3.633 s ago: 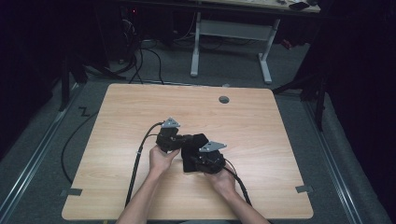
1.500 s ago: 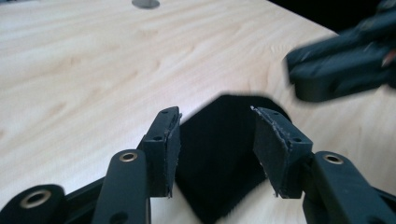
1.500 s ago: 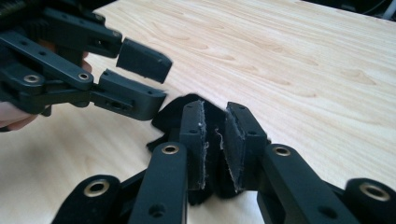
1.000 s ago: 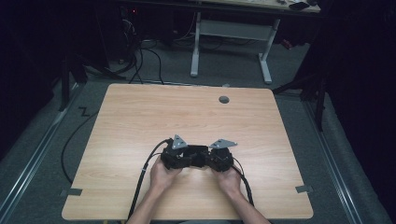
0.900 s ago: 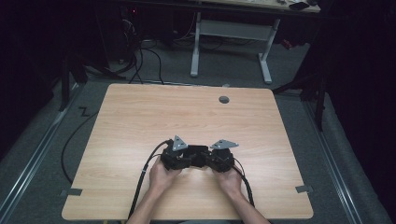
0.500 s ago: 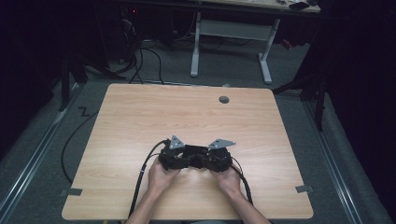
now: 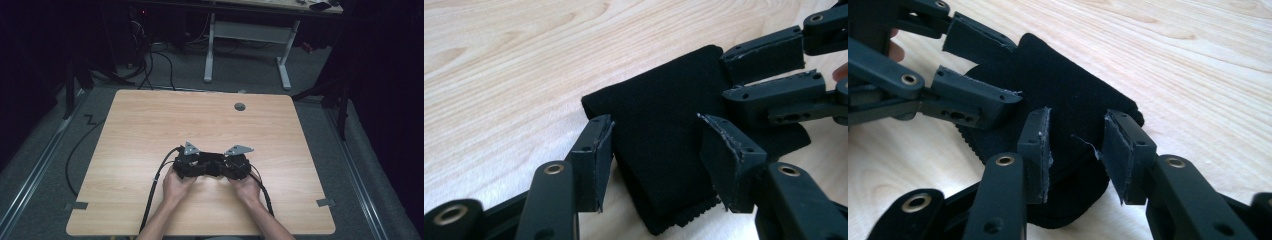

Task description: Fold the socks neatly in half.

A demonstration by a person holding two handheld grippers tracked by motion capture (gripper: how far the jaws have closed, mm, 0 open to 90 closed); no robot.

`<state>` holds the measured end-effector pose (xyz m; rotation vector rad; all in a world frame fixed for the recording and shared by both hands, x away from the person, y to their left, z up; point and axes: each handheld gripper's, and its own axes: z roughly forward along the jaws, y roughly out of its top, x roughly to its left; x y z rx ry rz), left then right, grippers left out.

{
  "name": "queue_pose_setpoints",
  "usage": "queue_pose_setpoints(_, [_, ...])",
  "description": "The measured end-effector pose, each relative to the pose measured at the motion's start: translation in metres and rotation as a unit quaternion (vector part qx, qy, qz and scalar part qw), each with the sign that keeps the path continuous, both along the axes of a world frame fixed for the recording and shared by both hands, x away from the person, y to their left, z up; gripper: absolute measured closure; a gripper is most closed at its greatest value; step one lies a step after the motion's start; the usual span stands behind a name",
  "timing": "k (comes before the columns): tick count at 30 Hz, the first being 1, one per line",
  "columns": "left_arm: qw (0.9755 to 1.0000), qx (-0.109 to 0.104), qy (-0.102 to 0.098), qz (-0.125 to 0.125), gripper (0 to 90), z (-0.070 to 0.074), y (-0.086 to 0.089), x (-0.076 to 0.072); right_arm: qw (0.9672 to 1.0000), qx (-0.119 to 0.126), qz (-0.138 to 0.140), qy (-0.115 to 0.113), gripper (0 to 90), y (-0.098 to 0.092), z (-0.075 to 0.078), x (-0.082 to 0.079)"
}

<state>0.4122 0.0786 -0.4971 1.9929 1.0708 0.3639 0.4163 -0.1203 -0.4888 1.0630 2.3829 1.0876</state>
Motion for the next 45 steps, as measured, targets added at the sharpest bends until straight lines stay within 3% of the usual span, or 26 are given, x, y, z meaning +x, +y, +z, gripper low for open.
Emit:
queue_pose_setpoints(9, [0.9995,-0.007,0.007,0.031,47.2,0.000,-0.011,0.019,0.9997,0.001,-0.025,0.003,60.7,-0.005,0.000,0.021])
queue_pose_setpoints(13, [0.9988,-0.004,0.010,0.048,47.1,0.001,-0.015,0.028,0.9992,0.003,-0.035,-0.021,59.4,-0.007,-0.004,0.029])
queue_pose_setpoints(18, [0.9977,-0.015,0.010,0.066,47.2,-0.001,-0.017,0.031,0.9991,0.004,-0.041,-0.013,59.5,-0.007,-0.003,0.040])
queue_pose_setpoints(27, [0.9973,-0.020,0.009,0.070,46.0,0.000,-0.015,0.031,0.9990,0.018,-0.039,-0.010,60.8,-0.007,-0.004,0.044])
queue_pose_setpoints(30, [0.9973,-0.027,-0.001,0.069,43.7,0.005,-0.013,0.029,0.9991,0.020,-0.036,-0.014,58.2,-0.009,-0.001,0.042])
queue_pose_setpoints(35, [0.9976,-0.034,-0.024,0.055,41.3,0.016,-0.008,0.021,0.9979,0.047,-0.039,-0.021,55.3,-0.017,0.013,0.032])
queue_pose_setpoints(40, [0.9963,-0.052,-0.046,0.051,40.7,0.030,0.005,0.011,0.9974,0.058,-0.033,-0.030,55.0,-0.023,0.023,0.024])
queue_pose_setpoints(45, [0.9949,-0.058,-0.064,0.052,40.8,0.040,0.019,0.004,0.9960,0.068,-0.036,-0.045,56.5,-0.030,0.032,0.018])
